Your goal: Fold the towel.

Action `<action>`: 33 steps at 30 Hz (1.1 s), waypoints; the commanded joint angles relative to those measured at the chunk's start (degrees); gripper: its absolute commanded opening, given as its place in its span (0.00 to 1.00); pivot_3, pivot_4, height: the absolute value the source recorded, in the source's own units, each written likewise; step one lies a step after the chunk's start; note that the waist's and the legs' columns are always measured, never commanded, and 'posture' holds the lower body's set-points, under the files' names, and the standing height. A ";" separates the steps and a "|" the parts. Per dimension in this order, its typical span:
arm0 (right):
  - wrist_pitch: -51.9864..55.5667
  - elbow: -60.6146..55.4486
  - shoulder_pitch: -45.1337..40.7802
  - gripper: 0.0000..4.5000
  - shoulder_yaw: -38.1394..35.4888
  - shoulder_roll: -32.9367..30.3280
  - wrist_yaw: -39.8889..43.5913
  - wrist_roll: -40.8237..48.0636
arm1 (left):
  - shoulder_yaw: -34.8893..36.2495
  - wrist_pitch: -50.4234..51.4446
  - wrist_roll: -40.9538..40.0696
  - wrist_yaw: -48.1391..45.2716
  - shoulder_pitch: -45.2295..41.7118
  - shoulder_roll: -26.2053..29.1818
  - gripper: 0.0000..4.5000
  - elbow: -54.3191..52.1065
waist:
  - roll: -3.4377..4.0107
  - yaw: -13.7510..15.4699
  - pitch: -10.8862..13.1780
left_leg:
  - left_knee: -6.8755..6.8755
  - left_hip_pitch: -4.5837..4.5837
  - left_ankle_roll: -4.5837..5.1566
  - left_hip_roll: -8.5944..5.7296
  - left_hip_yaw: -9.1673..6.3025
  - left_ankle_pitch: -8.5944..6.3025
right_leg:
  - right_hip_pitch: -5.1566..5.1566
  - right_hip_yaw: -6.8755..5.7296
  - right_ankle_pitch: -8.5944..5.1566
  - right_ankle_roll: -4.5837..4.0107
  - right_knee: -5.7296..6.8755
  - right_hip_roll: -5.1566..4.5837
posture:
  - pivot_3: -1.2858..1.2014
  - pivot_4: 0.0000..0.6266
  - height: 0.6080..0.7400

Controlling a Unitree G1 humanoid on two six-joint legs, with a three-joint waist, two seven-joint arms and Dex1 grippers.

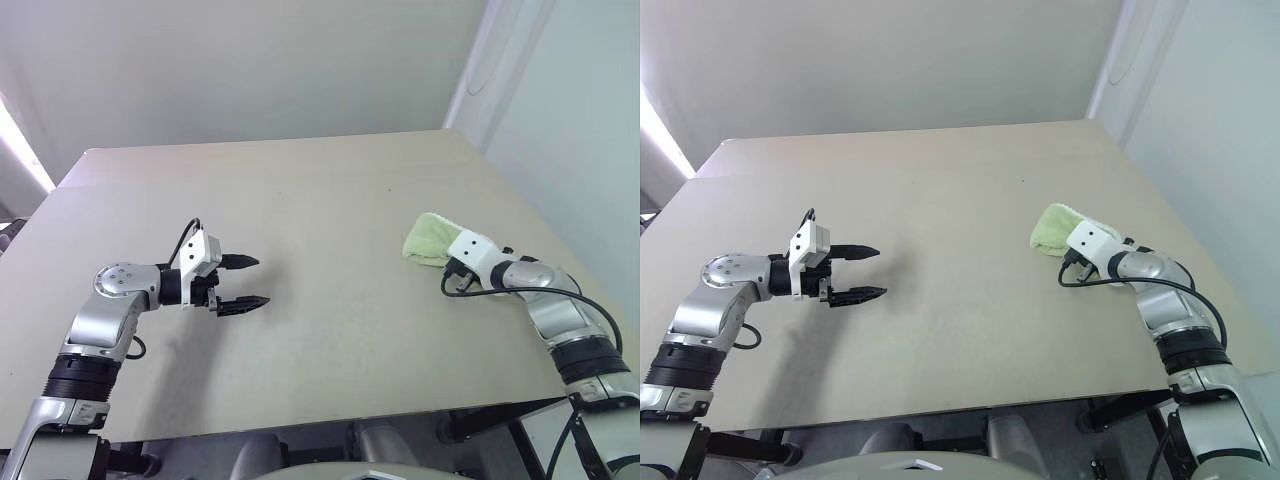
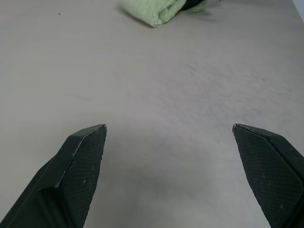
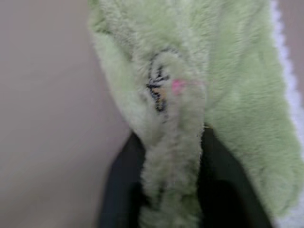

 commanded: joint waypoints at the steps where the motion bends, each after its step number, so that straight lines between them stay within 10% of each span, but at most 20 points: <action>1: 5.63 -5.68 -0.70 0.51 -7.08 -0.19 3.71 8.30 | 0.85 -0.97 -0.12 -0.15 -0.64 0.67 1.00 -1.37 | 0.01 -0.14 0.01 | 0.00 0.01 0.00 0.00 0.00 0.00 | 0.00 0.00 0.00 0.00 0.01 0.00 | 0.52 0.00 0.79; 6: 18.81 -12.31 -5.09 0.93 -18.84 3.53 4.04 23.92 | 0.79 -1.01 0.09 -0.24 -1.42 0.55 1.00 -0.23 | 0.08 -0.64 0.05 | 0.00 0.06 0.00 0.02 -0.01 0.00 | 0.00 0.01 0.02 -0.02 0.08 0.05 | 0.52 0.00 0.79; 16: 18.71 -8.25 -7.37 0.93 -17.73 12.86 -7.41 24.21 | 0.27 -1.44 0.93 -0.09 -2.47 -0.18 1.00 0.50 | 0.09 -0.47 0.05 | -0.02 -0.04 0.00 0.01 -0.02 0.00 | -0.03 -0.02 0.02 -0.02 0.00 0.02 | 0.52 0.00 0.79; 22: 5.66 13.76 -11.60 0.93 -16.86 15.85 -17.43 17.82 | 0.77 -1.87 1.38 0.63 -2.21 -0.12 1.00 0.53 | 0.10 -0.59 0.06 | -0.01 -0.01 0.00 0.00 0.01 0.00 | -0.02 -0.01 0.03 -0.02 0.00 0.00 | 0.52 0.00 0.79; 33: -3.62 25.92 -12.37 0.93 -10.18 21.54 -16.88 12.62 | 1.00 -2.79 1.56 2.58 -1.74 -0.73 1.00 0.52 | -0.07 -2.38 -0.05 | -0.01 0.10 0.00 0.02 -0.02 0.00 | 0.23 0.02 0.04 -0.01 0.04 0.03 | 0.52 0.00 0.79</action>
